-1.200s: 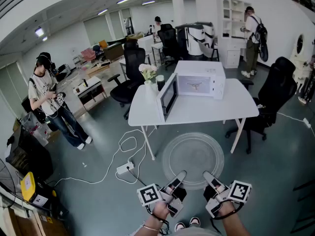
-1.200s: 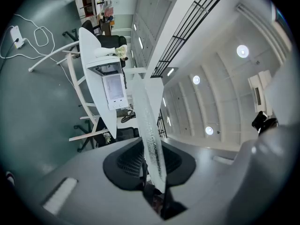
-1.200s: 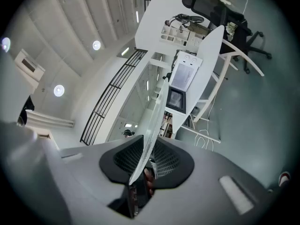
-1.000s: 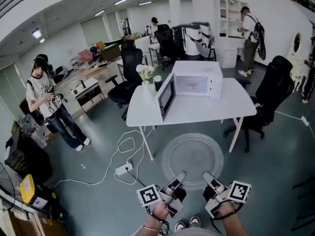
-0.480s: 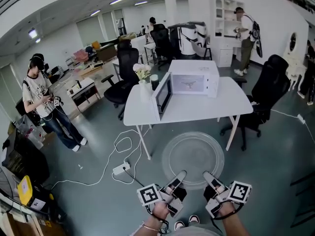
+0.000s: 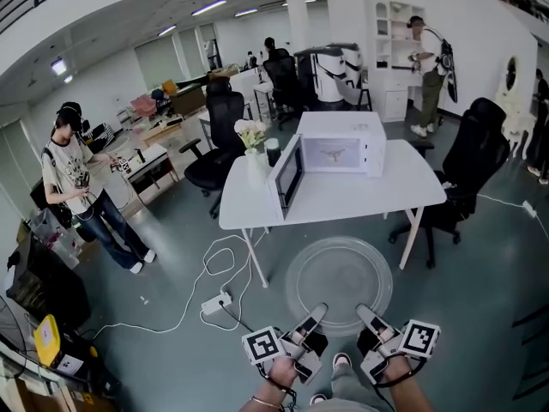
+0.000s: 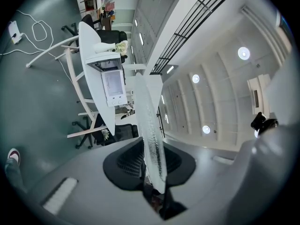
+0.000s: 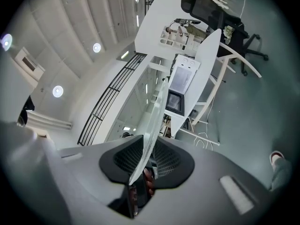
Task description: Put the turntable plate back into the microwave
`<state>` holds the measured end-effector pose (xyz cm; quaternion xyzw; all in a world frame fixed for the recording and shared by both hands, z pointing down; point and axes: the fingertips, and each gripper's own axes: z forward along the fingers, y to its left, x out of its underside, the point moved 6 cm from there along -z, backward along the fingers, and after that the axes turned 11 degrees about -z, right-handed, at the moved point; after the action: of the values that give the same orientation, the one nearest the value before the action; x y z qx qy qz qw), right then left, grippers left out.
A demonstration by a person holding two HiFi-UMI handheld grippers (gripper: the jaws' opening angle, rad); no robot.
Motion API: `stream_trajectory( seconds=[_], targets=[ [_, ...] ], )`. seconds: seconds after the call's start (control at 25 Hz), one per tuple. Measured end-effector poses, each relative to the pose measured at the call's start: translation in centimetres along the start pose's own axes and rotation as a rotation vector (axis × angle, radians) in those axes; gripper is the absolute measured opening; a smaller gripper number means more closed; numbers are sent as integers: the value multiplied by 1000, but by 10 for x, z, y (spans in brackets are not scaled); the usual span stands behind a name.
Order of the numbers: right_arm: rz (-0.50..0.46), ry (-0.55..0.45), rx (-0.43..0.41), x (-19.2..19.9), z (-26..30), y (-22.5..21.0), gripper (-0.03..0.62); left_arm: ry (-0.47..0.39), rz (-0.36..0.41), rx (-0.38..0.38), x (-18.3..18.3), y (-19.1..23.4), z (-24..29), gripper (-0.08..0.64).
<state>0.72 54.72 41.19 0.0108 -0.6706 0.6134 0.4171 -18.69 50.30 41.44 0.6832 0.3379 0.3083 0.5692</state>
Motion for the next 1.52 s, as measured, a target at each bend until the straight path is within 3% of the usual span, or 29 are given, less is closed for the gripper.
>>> stream_trajectory(
  seconds=[0.16,0.4,0.56,0.88,1.04,1.28,1.52],
  targets=[
    [-25,-13,-72,-18,27,-8,74,-11,-10,0,-20,8,19,46],
    [0,20,-24,-51,59,-34,74,-38,-3,-5,-51,17,57,46],
    [-32,3,-150,-83,90,-40,74,-60,-14,-13,-71,22,87,46],
    [2,38,-110,-135,129,-79,73,-84,-9,-26,-107,32,148,48],
    [-6,35,-132,-164,150,-95,72,-84,1,-22,-125,39,181,48],
    [5,62,-55,-198,171,-125,72,-85,-7,-15,-149,50,224,48],
    [-25,59,-117,-225,192,-135,72,-81,3,-14,-165,57,252,48]
  ],
)
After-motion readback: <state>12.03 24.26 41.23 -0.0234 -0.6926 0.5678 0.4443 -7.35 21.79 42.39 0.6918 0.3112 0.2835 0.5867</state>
